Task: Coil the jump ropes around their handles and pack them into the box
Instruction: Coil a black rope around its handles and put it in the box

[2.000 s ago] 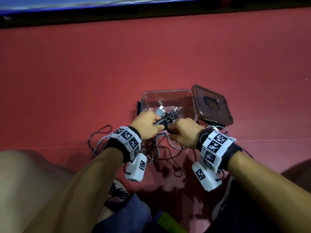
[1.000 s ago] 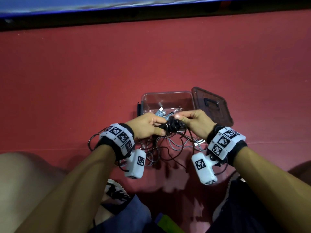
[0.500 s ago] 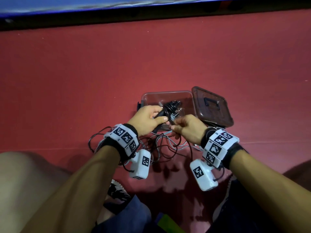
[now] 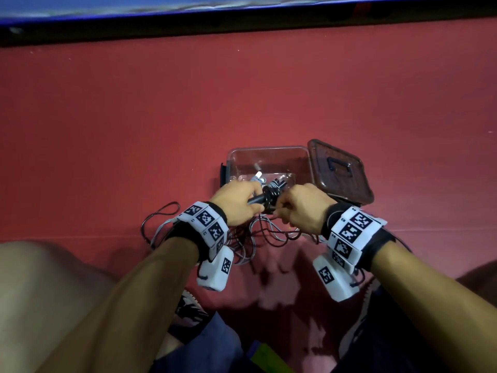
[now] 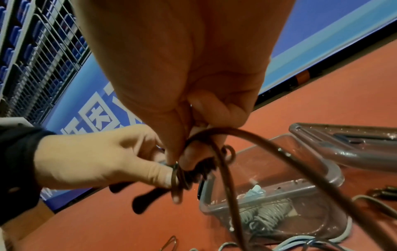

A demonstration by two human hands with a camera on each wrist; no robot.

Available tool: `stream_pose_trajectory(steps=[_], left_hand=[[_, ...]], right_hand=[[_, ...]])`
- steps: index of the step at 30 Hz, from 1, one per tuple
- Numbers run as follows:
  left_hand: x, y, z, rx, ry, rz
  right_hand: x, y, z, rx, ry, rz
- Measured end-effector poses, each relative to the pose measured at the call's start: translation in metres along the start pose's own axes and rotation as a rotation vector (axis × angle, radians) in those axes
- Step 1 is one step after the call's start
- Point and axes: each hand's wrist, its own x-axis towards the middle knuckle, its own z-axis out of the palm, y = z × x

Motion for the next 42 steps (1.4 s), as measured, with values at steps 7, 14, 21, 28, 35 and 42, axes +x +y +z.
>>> stream_pose_trajectory(steps=[7,14,21,28,35,42], left_hand=[[-0.002,-0.005,0.009,0.23,-0.095,0.124],[-0.003,-0.001,0.007,0.218,-0.165,0.228],[-0.001,-0.014,0.001,-0.275,-0.206,0.176],[-0.002,-0.011,-0.012,-0.525,-0.203,0.221],[-0.005,-0.003,-0.015,-0.63,-0.173,0.238],[-0.005,-0.002,-0.011,-0.616,-0.052,0.199]], right_hand=[[0.002,0.002,-0.002,0.016,-0.027,-0.04],[0.004,0.006,-0.001,0.141,0.102,-0.059],[0.009,0.028,0.0,0.446,0.231,0.037],[0.01,0.034,-0.003,0.584,0.187,0.003],[0.011,0.038,0.005,0.525,0.225,0.044],[0.01,0.024,0.014,0.458,0.04,0.069]])
